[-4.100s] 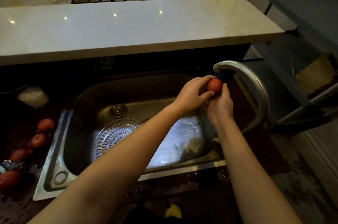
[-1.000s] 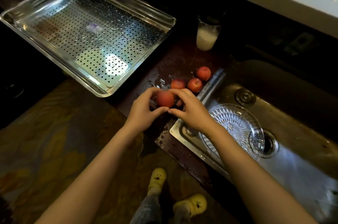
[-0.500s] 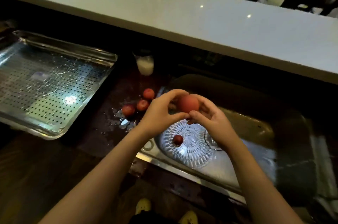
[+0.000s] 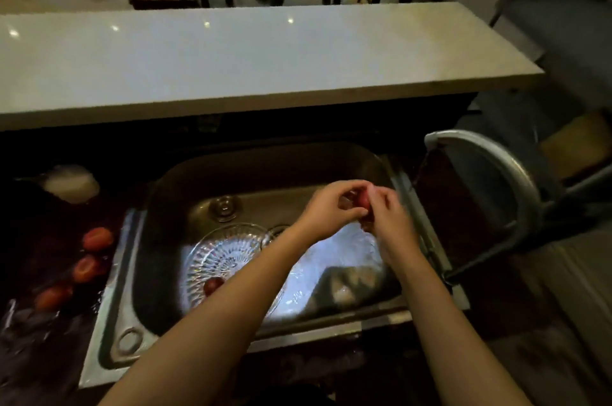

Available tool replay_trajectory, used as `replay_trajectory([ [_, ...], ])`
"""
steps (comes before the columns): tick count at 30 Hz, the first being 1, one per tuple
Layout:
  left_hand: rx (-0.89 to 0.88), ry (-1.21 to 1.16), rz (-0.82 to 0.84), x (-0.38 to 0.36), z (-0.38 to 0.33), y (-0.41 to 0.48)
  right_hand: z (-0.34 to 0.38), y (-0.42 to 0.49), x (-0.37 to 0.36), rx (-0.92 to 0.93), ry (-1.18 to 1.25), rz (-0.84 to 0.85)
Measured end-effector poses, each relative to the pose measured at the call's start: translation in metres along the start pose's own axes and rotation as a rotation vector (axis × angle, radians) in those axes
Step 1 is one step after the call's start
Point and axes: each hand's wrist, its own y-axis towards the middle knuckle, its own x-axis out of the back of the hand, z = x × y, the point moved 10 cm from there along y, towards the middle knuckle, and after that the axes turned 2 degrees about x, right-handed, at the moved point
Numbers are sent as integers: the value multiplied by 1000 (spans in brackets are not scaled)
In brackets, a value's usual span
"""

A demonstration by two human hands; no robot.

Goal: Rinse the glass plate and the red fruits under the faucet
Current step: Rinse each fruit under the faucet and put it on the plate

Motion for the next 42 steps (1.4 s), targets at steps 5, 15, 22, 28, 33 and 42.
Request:
replay_trajectory([
  [5, -55, 45, 24, -37, -18, 31, -12, 21, 42, -106, 52, -180],
  [15, -85, 35, -43, -42, -25, 41, -10, 31, 55, -111, 91, -140],
  [22, -118, 59, -78, -31, -28, 36, 2, 25, 48, -39, 9, -52],
  [28, -127, 29, -105, -25, -29, 35, 4, 25, 44, -104, 22, -14],
  [33, -39, -174, -96, -29, -18, 36, 2, 23, 49, -161, 190, -53],
  [42, 121, -194, -152, -56, -12, 47, 1, 19, 63, -89, 142, -127],
])
